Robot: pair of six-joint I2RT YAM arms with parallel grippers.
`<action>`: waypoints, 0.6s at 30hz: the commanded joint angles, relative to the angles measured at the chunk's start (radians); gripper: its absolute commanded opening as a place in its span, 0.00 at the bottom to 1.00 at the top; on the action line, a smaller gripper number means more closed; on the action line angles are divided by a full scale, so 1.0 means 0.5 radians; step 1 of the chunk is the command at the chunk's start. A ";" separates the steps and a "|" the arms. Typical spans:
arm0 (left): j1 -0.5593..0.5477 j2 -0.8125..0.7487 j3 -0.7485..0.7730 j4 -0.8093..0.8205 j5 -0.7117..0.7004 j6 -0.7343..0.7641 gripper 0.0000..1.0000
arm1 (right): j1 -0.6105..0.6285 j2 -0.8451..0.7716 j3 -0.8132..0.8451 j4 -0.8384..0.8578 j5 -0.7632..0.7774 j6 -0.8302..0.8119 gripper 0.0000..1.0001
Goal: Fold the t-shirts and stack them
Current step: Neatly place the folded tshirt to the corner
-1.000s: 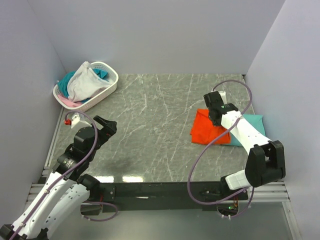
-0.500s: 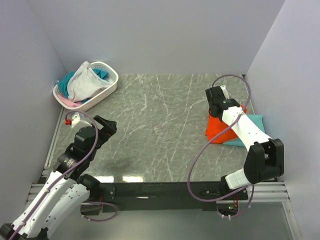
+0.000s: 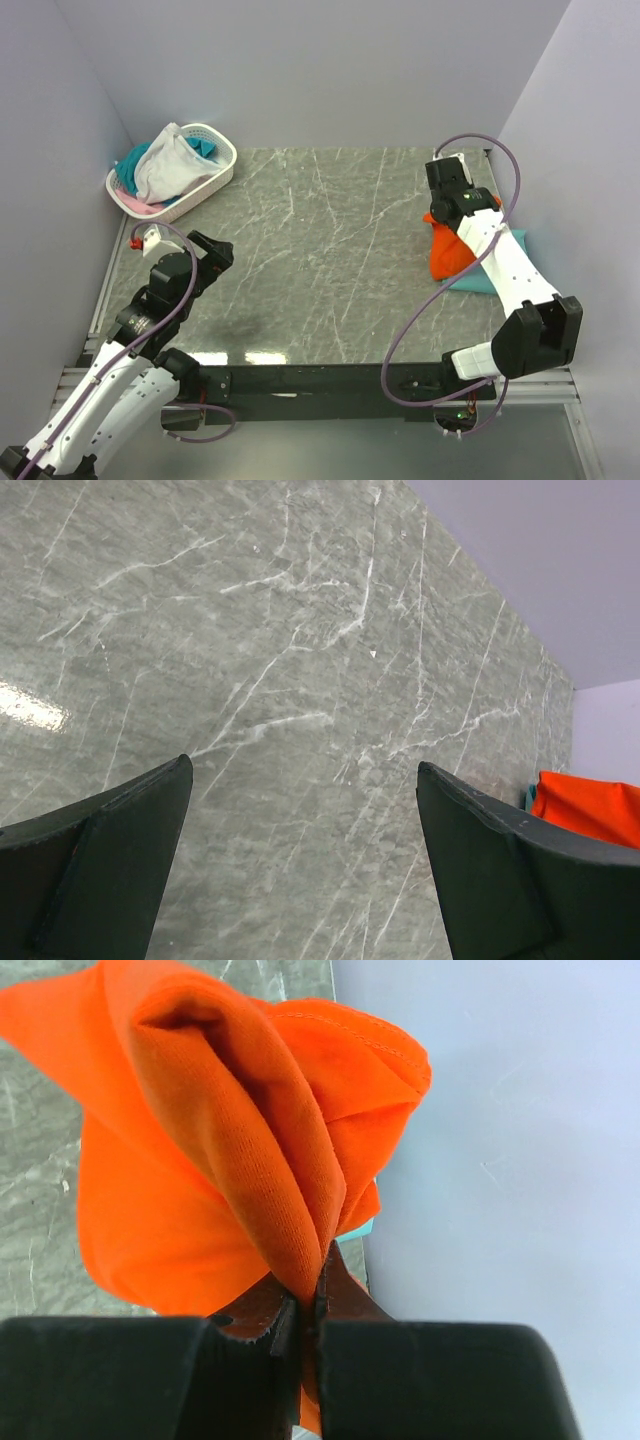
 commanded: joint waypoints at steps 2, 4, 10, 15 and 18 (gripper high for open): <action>-0.001 0.005 0.026 0.036 -0.041 0.007 0.99 | -0.045 -0.111 0.144 -0.118 -0.031 0.004 0.00; -0.001 0.002 0.023 0.042 -0.038 0.010 0.99 | -0.072 -0.126 0.150 -0.127 -0.083 -0.017 0.00; -0.001 0.027 0.041 0.027 -0.053 0.004 0.99 | -0.176 -0.138 0.138 -0.155 -0.151 -0.100 0.00; -0.001 0.039 0.048 0.027 -0.060 0.007 0.99 | -0.333 -0.074 0.098 0.007 -0.212 -0.201 0.00; -0.001 0.039 0.048 0.018 -0.063 0.004 0.99 | -0.471 -0.016 0.077 0.112 -0.239 -0.263 0.00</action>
